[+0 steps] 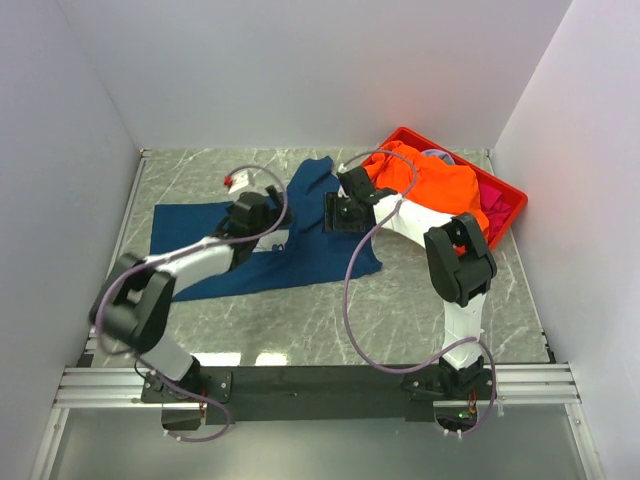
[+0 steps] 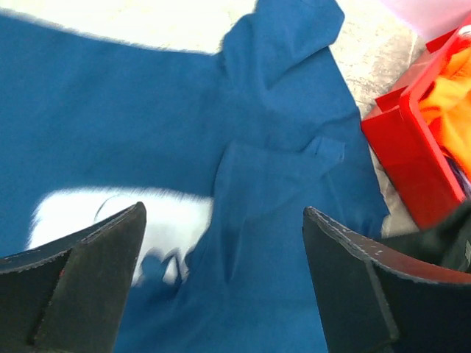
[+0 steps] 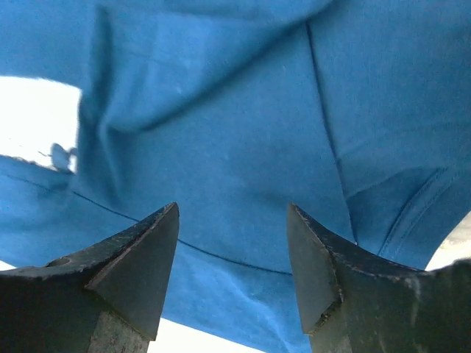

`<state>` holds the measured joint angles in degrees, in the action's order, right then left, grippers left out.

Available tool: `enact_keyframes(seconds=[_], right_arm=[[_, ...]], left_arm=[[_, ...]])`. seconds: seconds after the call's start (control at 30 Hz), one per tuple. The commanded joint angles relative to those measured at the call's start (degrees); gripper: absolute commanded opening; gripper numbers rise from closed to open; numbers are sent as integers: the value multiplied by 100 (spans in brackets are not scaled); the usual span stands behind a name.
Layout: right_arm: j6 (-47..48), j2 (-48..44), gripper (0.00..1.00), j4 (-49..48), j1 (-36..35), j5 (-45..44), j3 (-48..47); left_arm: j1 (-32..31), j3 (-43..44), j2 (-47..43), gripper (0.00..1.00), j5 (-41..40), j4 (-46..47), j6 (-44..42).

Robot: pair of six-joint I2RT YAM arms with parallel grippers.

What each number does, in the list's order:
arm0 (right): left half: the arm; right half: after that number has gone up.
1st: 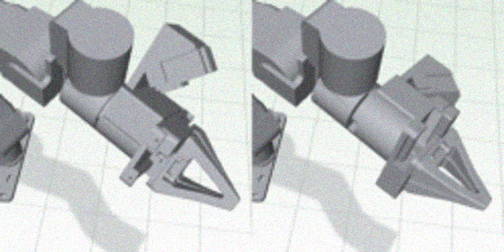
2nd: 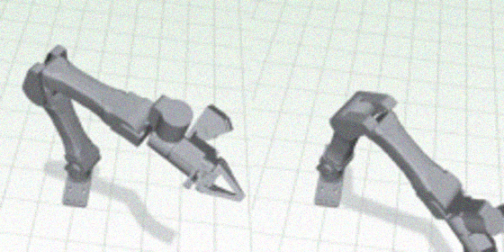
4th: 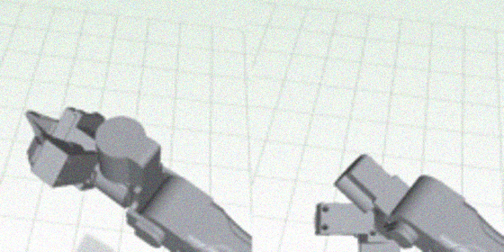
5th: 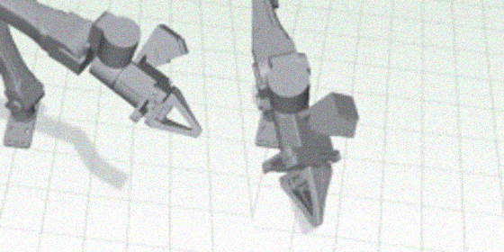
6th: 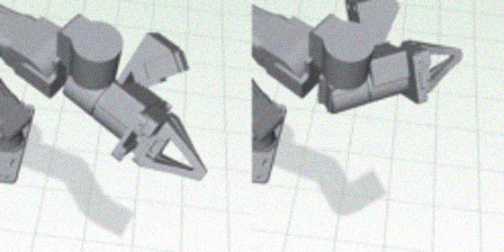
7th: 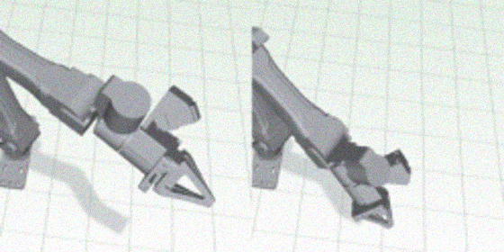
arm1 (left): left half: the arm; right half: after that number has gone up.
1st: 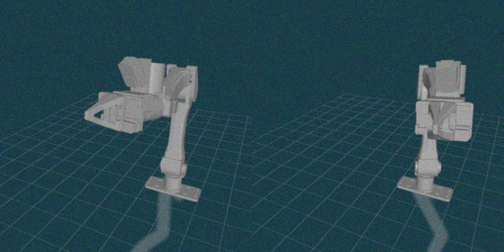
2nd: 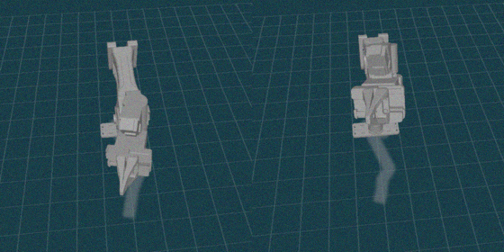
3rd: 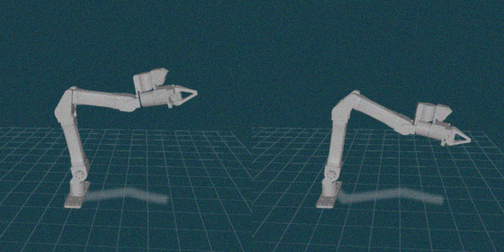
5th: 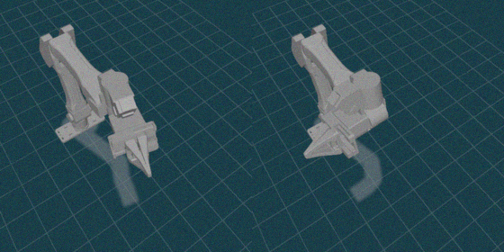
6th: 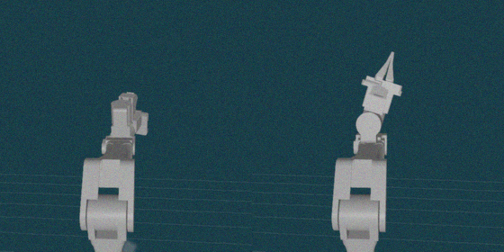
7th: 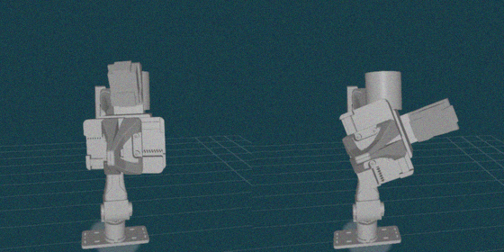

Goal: Fold and stack the t-shirts
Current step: Fold the tshirt

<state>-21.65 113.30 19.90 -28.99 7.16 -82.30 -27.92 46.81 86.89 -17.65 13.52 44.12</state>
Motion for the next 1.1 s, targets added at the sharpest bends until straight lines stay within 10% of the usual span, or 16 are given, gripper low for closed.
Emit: enact_keyframes(seconds=[0.0, 0.5, 1.07], right_arm=[[-111, -238, 67, -294, -36, 84, 144], [-138, -89, 66, -478, -45, 198, 417], [-147, -44, 65, -531, -36, 189, 505]], left_arm=[[15, 880, 747, 92, 297, 274, -491], [15, 2570, 2867, 75, 113, -95, -870], [15, 2825, 3264, 43, 279, -279, -800]])
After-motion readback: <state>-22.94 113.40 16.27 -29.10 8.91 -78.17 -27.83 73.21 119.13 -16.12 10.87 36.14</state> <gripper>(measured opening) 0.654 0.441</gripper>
